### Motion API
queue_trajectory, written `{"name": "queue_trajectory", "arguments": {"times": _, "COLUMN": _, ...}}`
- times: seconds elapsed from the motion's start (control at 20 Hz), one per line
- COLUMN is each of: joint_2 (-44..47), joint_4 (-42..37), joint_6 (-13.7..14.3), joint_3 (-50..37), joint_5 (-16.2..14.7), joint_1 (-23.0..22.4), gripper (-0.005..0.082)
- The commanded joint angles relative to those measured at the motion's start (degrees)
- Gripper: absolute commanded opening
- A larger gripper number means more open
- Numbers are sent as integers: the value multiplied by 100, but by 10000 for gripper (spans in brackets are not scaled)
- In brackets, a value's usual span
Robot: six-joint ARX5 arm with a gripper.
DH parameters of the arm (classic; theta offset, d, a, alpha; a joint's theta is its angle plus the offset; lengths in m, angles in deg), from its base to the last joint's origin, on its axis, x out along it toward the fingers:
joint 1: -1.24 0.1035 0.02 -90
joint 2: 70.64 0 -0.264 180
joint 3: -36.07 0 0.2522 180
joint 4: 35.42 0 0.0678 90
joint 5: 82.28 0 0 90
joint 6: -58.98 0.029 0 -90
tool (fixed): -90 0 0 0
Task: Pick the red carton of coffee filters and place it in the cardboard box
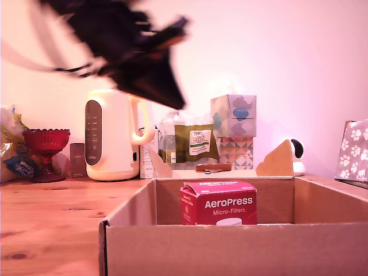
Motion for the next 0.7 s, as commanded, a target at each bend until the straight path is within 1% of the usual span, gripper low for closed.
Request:
{"name": "queue_trajectory", "arguments": {"times": 0.0, "joint_2": -284, "joint_4": -551, "joint_6": -236, "joint_3": -518, "joint_5": 2, "joint_1": 240, "gripper": -24}}
{"name": "queue_trajectory", "arguments": {"times": 0.05, "joint_2": -485, "joint_4": -798, "joint_6": -420, "joint_3": -833, "joint_5": 2, "joint_1": 424, "gripper": -24}}
{"name": "queue_trajectory", "arguments": {"times": 0.1, "joint_2": -684, "joint_4": -975, "joint_6": -468, "joint_3": -1132, "joint_5": 2, "joint_1": 616, "gripper": -24}}
{"name": "queue_trajectory", "arguments": {"times": 0.2, "joint_2": -1113, "joint_4": -1220, "joint_6": -748, "joint_3": -1637, "joint_5": 2, "joint_1": 962, "gripper": -24}}
{"name": "queue_trajectory", "arguments": {"times": 0.25, "joint_2": -1333, "joint_4": -1261, "joint_6": -837, "joint_3": -1847, "joint_5": 4, "joint_1": 1110, "gripper": -24}}
{"name": "queue_trajectory", "arguments": {"times": 0.3, "joint_2": -1609, "joint_4": -1270, "joint_6": -846, "joint_3": -2052, "joint_5": 4, "joint_1": 1263, "gripper": -24}}
{"name": "queue_trajectory", "arguments": {"times": 0.4, "joint_2": -2201, "joint_4": -1255, "joint_6": -1023, "joint_3": -2417, "joint_5": 42, "joint_1": 1556, "gripper": -24}}
{"name": "queue_trajectory", "arguments": {"times": 0.5, "joint_2": -2815, "joint_4": -1213, "joint_6": -1123, "joint_3": -2743, "joint_5": 66, "joint_1": 1812, "gripper": -24}}
{"name": "queue_trajectory", "arguments": {"times": 0.6, "joint_2": -3473, "joint_4": -1014, "joint_6": -1296, "joint_3": -3053, "joint_5": 140, "joint_1": 2039, "gripper": -24}}
{"name": "queue_trajectory", "arguments": {"times": 0.65, "joint_2": -3803, "joint_4": -820, "joint_6": -1296, "joint_3": -3180, "joint_5": 186, "joint_1": 2151, "gripper": -24}}
